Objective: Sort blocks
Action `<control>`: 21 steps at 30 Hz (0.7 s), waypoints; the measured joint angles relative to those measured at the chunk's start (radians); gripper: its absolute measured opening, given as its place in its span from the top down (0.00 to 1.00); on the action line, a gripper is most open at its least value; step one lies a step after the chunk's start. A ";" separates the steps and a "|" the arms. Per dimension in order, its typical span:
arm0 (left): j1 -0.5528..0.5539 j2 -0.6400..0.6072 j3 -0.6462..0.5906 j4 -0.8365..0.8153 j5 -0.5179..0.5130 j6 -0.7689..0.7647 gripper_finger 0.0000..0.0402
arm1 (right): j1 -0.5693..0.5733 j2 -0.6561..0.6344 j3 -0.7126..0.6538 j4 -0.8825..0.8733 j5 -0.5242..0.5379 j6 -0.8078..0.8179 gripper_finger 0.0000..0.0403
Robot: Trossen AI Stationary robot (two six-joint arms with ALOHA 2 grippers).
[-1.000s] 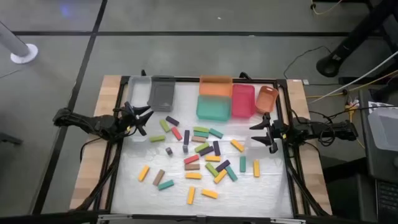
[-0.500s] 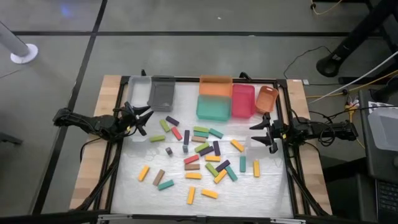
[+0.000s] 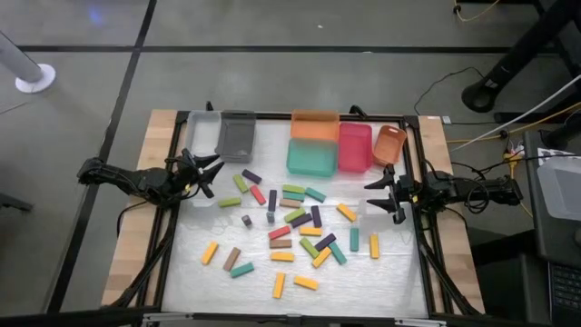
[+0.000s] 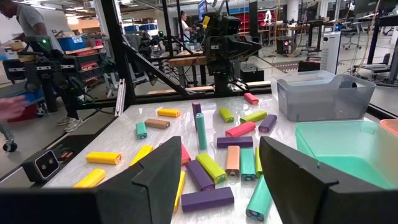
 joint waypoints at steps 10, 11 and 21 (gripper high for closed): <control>0.000 0.000 0.000 0.000 0.000 0.000 0.66 | 0.000 0.000 -0.001 0.004 0.000 0.000 0.47; 0.000 0.000 0.000 0.000 0.000 0.000 0.66 | 0.000 0.000 -0.001 0.005 0.000 0.000 0.47; 0.000 0.000 0.000 0.001 0.000 0.000 0.66 | 0.000 0.000 -0.001 0.006 0.011 0.000 0.47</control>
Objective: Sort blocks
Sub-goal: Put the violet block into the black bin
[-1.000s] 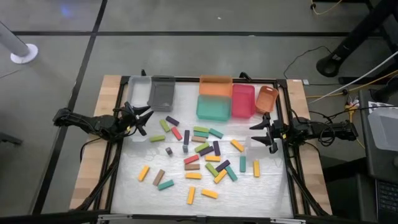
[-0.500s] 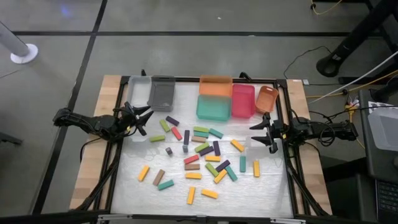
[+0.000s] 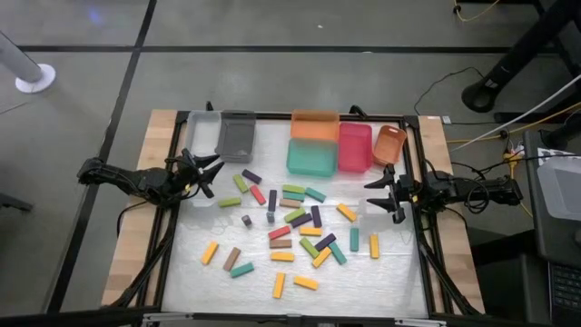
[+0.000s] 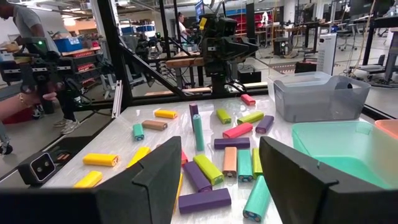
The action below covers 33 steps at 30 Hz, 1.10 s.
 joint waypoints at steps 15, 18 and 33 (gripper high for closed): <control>-0.038 0.042 0.000 0.037 0.503 -0.389 0.66 | 0.000 0.000 0.000 0.002 0.006 0.000 0.47; -0.077 0.117 0.000 0.102 0.516 -0.448 0.66 | 0.000 0.000 0.000 0.007 0.018 0.001 0.47; -0.271 0.612 0.068 0.369 0.406 -0.243 0.66 | 0.000 0.000 0.000 0.028 0.019 0.062 0.47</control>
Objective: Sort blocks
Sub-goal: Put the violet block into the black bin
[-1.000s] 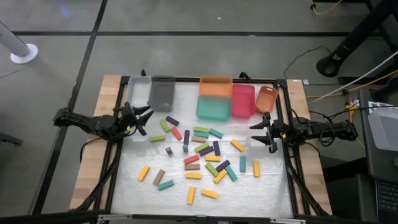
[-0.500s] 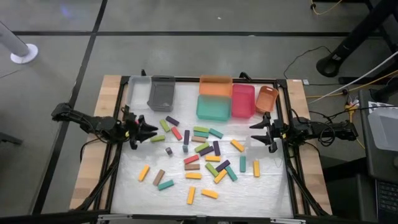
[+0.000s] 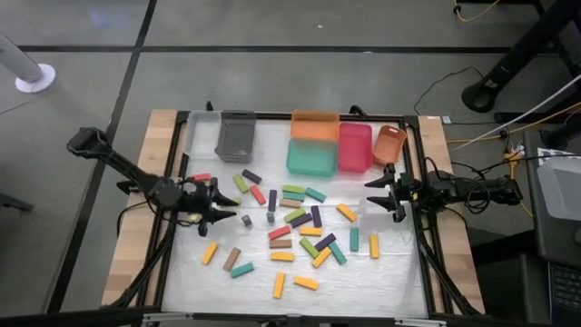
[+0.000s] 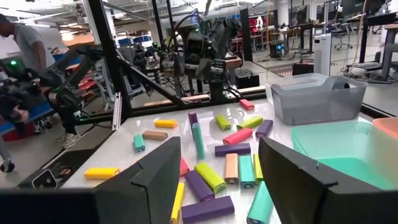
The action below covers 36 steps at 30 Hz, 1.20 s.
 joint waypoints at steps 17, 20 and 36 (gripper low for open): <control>-0.042 0.388 0.117 0.003 -0.073 0.016 0.66 | 0.000 0.000 0.000 0.000 0.104 0.028 0.47; -0.042 0.438 0.129 0.003 -0.096 0.017 0.66 | 0.000 0.000 0.000 -0.002 0.104 0.028 0.47; -0.042 0.531 0.159 0.005 -0.124 -0.125 0.66 | 0.000 0.000 0.000 -0.008 0.104 0.024 0.47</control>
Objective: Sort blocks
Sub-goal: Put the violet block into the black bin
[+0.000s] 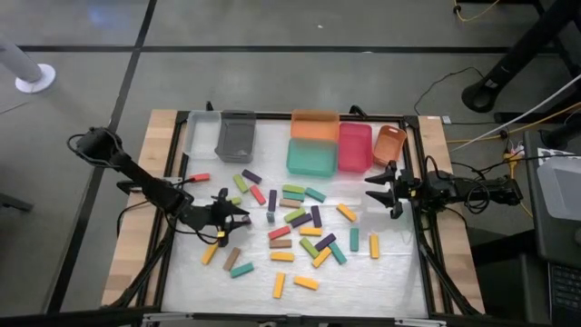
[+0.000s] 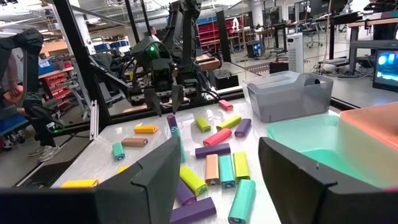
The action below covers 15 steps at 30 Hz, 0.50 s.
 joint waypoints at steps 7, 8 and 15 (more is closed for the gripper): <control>0.001 0.000 0.000 -0.003 0.001 -0.025 0.66 | 0.000 0.000 0.001 -0.002 0.000 0.000 0.47; 0.003 0.000 0.000 -0.002 0.000 -0.025 0.66 | 0.000 0.000 0.001 -0.003 0.000 0.000 0.47; 0.044 0.000 0.000 0.000 -0.007 -0.036 0.61 | 0.000 0.000 0.001 -0.003 0.000 0.000 0.47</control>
